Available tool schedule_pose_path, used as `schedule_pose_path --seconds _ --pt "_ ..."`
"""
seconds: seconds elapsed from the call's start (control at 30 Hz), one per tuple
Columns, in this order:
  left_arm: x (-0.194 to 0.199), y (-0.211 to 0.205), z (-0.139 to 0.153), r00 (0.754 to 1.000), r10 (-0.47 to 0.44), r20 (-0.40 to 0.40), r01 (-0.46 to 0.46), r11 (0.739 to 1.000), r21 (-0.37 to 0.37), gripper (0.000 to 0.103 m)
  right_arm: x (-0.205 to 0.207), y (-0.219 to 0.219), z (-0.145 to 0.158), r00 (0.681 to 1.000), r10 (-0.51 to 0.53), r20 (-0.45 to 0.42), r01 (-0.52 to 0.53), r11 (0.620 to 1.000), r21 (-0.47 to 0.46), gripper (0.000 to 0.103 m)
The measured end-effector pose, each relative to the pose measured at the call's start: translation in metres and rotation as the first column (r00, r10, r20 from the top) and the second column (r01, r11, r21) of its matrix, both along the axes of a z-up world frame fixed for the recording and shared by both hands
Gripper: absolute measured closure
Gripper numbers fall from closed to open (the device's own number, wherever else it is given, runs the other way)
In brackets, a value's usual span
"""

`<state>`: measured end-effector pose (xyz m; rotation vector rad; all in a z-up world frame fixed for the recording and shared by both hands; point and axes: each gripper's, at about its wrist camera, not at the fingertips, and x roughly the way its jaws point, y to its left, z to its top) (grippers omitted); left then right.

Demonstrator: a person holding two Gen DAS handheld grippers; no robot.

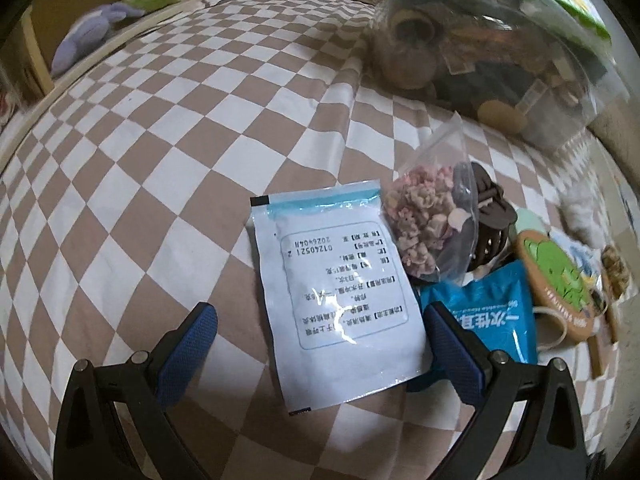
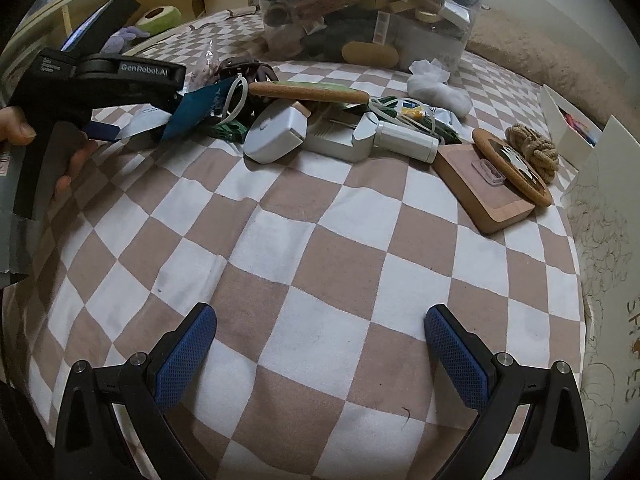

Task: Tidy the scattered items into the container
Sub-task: 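Lower the left tool toward the white sachet while the right tool approaches the tape measure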

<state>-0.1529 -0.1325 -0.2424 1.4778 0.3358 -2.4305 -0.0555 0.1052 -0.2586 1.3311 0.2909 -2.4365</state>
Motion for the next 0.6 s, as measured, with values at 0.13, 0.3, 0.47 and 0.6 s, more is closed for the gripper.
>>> schedule_pose_path --seconds 0.13,0.3,0.47,0.6 --pt "-0.001 0.008 -0.009 0.997 -0.063 0.046 0.067 0.994 -0.088 0.000 -0.001 0.004 -0.003 1.000 0.003 0.008 -0.003 0.999 -0.035 0.000" --pt "0.002 0.009 -0.013 0.998 -0.069 0.016 0.070 0.989 -0.128 0.000 -0.002 0.002 -0.005 1.000 -0.002 -0.001 0.002 1.000 -0.019 0.000" --pt "0.004 0.005 -0.012 0.996 -0.087 -0.019 0.084 0.989 -0.122 0.000 -0.002 0.002 -0.006 1.000 -0.004 -0.012 0.004 1.000 -0.021 0.000" --pt "0.005 -0.004 -0.005 0.995 -0.081 -0.057 0.078 0.996 -0.052 0.000 -0.001 0.002 -0.007 1.000 -0.004 -0.020 0.004 1.000 -0.022 0.000"
